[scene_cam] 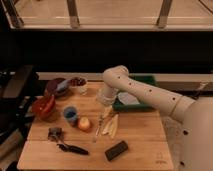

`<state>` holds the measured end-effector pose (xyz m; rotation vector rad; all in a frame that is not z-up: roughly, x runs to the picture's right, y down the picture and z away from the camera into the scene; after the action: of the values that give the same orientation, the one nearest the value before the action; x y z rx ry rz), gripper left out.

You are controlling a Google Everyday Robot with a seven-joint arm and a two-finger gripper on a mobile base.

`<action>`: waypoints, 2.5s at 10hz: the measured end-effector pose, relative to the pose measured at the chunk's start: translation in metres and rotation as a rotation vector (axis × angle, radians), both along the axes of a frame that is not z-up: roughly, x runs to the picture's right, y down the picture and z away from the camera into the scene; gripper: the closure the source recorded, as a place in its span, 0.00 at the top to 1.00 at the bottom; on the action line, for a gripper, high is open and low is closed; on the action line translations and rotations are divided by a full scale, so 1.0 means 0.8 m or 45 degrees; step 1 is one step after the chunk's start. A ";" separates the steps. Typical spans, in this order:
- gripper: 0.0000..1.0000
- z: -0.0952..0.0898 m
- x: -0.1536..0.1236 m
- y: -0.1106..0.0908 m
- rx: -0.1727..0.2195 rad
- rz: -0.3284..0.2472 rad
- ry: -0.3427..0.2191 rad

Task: Place fork in table surface

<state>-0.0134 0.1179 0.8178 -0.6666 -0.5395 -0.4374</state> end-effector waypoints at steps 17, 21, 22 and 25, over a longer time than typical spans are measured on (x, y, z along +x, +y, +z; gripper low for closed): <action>0.65 0.029 -0.032 0.099 -0.172 -0.189 -0.118; 0.60 0.040 -0.033 0.123 -0.219 -0.157 -0.131; 0.50 0.040 -0.032 0.122 -0.216 -0.158 -0.132; 0.22 0.038 -0.032 0.120 -0.217 -0.165 -0.131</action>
<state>-0.0387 0.2135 0.8483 -0.8495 -0.6381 -0.5533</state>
